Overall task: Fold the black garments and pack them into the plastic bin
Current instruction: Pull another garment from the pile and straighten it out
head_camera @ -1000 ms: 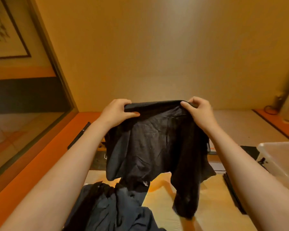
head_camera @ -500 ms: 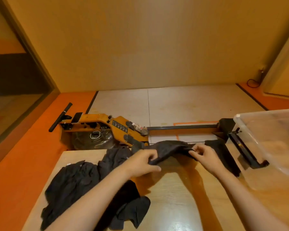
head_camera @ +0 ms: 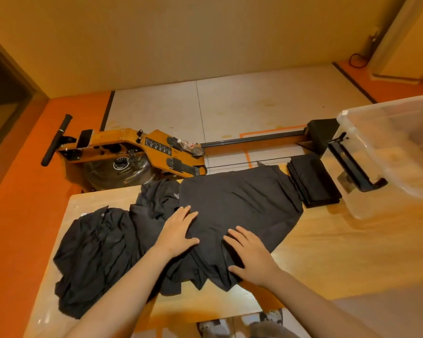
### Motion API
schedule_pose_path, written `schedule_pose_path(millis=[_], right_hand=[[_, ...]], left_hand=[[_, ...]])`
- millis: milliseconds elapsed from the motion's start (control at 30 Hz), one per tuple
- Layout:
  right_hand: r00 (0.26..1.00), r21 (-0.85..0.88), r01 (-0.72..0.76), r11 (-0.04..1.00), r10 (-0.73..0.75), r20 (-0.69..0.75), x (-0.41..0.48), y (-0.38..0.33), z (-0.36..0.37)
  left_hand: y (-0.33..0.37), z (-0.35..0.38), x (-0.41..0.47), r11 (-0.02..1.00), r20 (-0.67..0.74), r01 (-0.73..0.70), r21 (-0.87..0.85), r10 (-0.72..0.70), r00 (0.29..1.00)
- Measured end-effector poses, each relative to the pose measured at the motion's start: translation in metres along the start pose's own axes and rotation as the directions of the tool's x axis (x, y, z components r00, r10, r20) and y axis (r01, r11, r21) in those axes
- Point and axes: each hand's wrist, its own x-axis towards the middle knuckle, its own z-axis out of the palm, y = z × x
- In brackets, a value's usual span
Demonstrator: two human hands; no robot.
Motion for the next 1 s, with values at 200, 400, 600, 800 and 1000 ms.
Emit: schedule_pose_path(millis=[200, 400, 600, 800, 1000], right_hand=[[0.996, -0.090, -0.038, 0.995, 0.030, -0.084, 0.010, -0.020, 0.027], [0.958, -0.053, -0.278, 0.959, 0.272, -0.094, -0.006, -0.009, 0.025], [0.915, 0.160, -0.313, 0.936, 0.343, -0.215, -0.049, 0.004, 0.008], [0.789, 0.325, -0.308, 0.894, 0.431, -0.439, -0.098, 0.028, -0.018], [0.770, 0.360, -0.269, 0.893, 0.424, -0.477, -0.160, 0.043, -0.007]], left_hand=[[-0.025, -0.007, 0.028, 0.997, -0.133, 0.035, -0.072, -0.044, 0.990], [-0.044, -0.009, 0.034, 0.989, -0.145, 0.008, -0.150, -0.030, 0.989], [-0.044, -0.030, 0.010, 0.958, -0.327, -0.039, -0.283, -0.058, 0.943], [-0.034, -0.051, -0.043, 0.947, -0.523, -0.025, -0.321, -0.155, 0.838], [0.007, -0.008, -0.113, 0.889, -0.553, 0.100, -0.447, -0.362, 0.751]])
